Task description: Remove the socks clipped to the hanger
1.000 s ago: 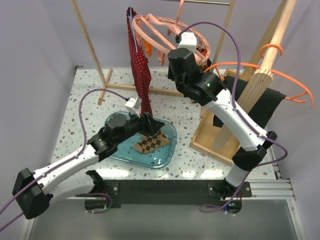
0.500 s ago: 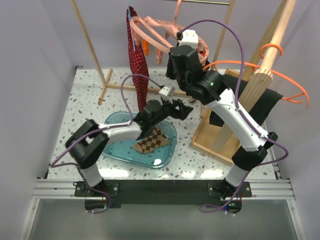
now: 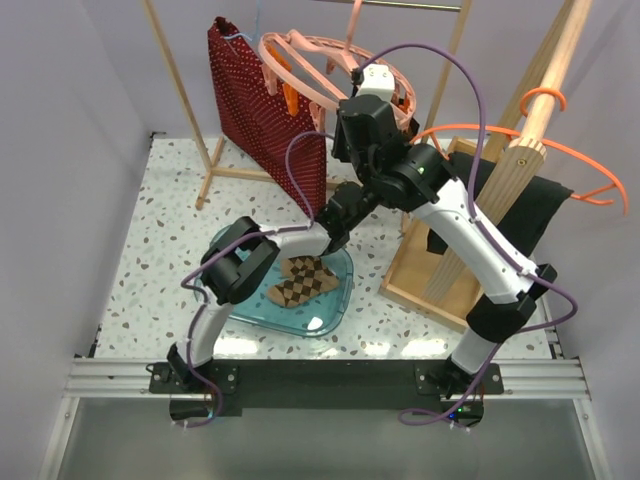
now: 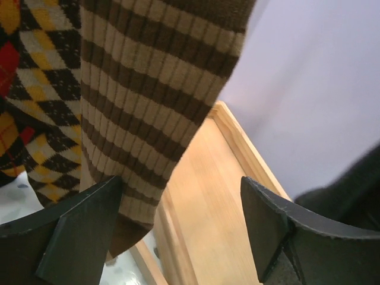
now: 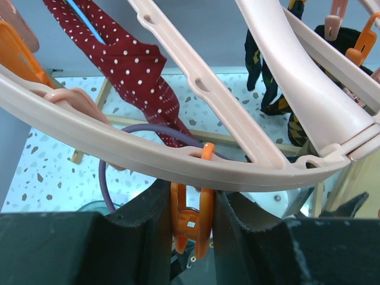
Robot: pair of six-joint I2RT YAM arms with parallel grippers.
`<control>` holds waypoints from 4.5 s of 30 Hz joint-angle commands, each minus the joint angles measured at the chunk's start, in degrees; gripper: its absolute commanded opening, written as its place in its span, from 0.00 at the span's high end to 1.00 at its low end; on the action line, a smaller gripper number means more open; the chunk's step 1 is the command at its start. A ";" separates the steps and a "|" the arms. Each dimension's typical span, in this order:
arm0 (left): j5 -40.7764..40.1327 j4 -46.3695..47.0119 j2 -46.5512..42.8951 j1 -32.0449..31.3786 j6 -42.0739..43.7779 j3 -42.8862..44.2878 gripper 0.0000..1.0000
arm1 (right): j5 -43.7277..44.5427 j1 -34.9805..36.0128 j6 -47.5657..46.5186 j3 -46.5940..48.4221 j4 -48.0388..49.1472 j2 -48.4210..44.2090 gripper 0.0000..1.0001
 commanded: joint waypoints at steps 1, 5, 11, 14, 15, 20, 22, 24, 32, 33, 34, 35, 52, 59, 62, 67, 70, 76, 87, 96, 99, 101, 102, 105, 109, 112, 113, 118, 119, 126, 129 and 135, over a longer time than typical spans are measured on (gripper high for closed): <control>-6.57 4.99 3.79 -0.29 4.38 6.56 0.18 | -0.45 0.00 0.16 -1.05 1.77 -3.71 0.88; -7.71 1.75 7.22 -0.29 6.58 12.62 0.24 | -0.10 0.09 0.07 -1.40 1.51 -4.41 0.87; -8.59 0.25 9.95 -0.29 8.52 17.46 0.52 | -0.18 0.00 0.43 -2.10 1.07 -4.86 0.83; -8.42 0.08 9.95 -0.29 10.01 17.90 0.71 | -0.27 0.09 0.51 -2.54 1.07 -5.21 0.82; -7.90 -0.36 9.51 -0.29 10.19 17.82 0.87 | -0.19 0.09 0.51 -2.72 1.07 -5.29 0.81; -3.95 -0.19 2.51 -0.29 8.35 9.50 1.00 | -0.27 0.09 0.16 -3.33 -0.60 -5.38 0.74; -1.49 -0.45 -0.67 -0.29 6.94 6.14 1.00 | -0.10 0.09 -0.36 -4.21 -0.87 -5.82 0.67; 1.58 -1.06 -5.07 -0.29 5.71 1.92 1.00 | 0.17 0.00 -0.63 -4.57 -1.57 -6.35 0.62; 8.01 -7.57 -19.04 -0.11 2.19 -8.36 1.00 | -5.45 0.00 -1.51 -4.48 -6.66 -8.19 0.39; 9.15 -7.92 -20.01 -0.11 1.41 -9.07 1.00 | -5.98 0.09 -1.86 -4.57 -7.10 -8.80 0.38; 9.77 -8.10 -21.15 -0.03 1.05 -9.51 1.00 | -7.38 0.00 -2.12 -4.74 -7.54 -9.16 0.37; 10.64 -8.62 -21.69 -0.02 0.70 -9.69 1.00 | -7.91 0.09 -2.38 -4.83 -7.72 -9.51 0.37; 24.27 -11.44 -35.04 3.75 -9.67 -20.23 1.00 | -7.13 -0.09 -3.36 -10.89 -10.27 -16.54 0.26; 23.05 -17.50 -42.87 3.84 -6.87 -23.58 1.00 | -8.10 0.00 -1.33 -11.95 -8.07 -16.63 0.28; 22.17 -20.74 -45.59 4.11 -5.72 -24.98 1.00 | -6.78 0.09 0.07 -12.39 -7.46 -17.07 0.28; 21.99 -24.27 -50.16 4.37 -4.23 -27.09 1.00 | -5.81 0.09 1.04 -12.92 -4.83 -17.43 0.29; 21.99 -25.59 -52.79 4.55 -4.05 -28.67 1.00 | -5.99 0.00 0.95 -11.34 -4.21 -16.37 0.29; 21.64 -28.66 -57.99 4.72 -3.52 -30.87 1.00 | -4.58 0.00 1.39 -9.58 -2.72 -14.00 0.32; 21.55 -30.78 -61.86 4.90 -3.43 -32.45 1.00 | -5.28 -0.70 2.53 -5.36 -0.25 -7.58 0.34; 20.94 -33.06 -65.02 4.90 -2.47 -33.07 1.00 | -4.85 -1.32 2.71 -6.85 0.19 -8.19 0.37; 21.29 -33.15 -65.20 4.90 -2.56 -33.07 1.00 | -4.67 -1.75 2.45 -7.47 0.98 -8.20 0.38; 21.37 -32.97 -65.29 4.90 -2.82 -33.07 1.00 | -4.93 -2.02 2.71 -7.38 1.15 -7.93 0.39; 21.46 -32.97 -65.37 4.90 -2.82 -33.07 1.00 | -5.10 -2.20 2.80 -7.03 1.24 -7.50 0.39; 21.38 -33.06 -65.90 4.98 -2.82 -32.98 1.00 | -5.81 -2.64 3.59 -6.33 1.42 -6.70 0.40; 21.29 -33.76 -66.43 4.90 -2.38 -32.90 1.00 | -7.21 -3.16 4.29 -4.57 0.46 -4.86 0.42; 21.11 -34.03 -66.52 4.90 -2.29 -32.90 1.00 | -7.92 -3.25 4.21 -3.60 0.19 -3.80 0.42; 21.29 -34.03 -66.52 4.90 -2.38 -32.90 1.00 | -8.18 -3.34 4.21 -3.51 0.19 -3.71 0.42; 21.73 -33.76 -66.08 4.90 -2.64 -32.63 1.00 | -8.53 -3.34 4.12 -2.46 -0.51 -2.57 0.42; 21.81 -33.85 -66.08 4.90 -2.64 -32.63 1.00 | -8.53 -3.43 4.12 -2.37 -0.51 -2.31 0.42; 21.73 -34.47 -66.08 4.90 -2.47 -32.72 1.00 | -9.24 -3.51 3.94 -1.49 -0.86 -0.99 0.45; 21.73 -34.64 -66.17 4.90 -2.38 -32.90 1.00 | -9.24 -3.69 3.77 -1.49 -1.22 -0.73 0.48; 21.55 -35.26 -66.17 4.90 -2.12 -32.98 1.00 | -9.50 -3.87 3.85 -2.02 -0.87 -0.99 0.59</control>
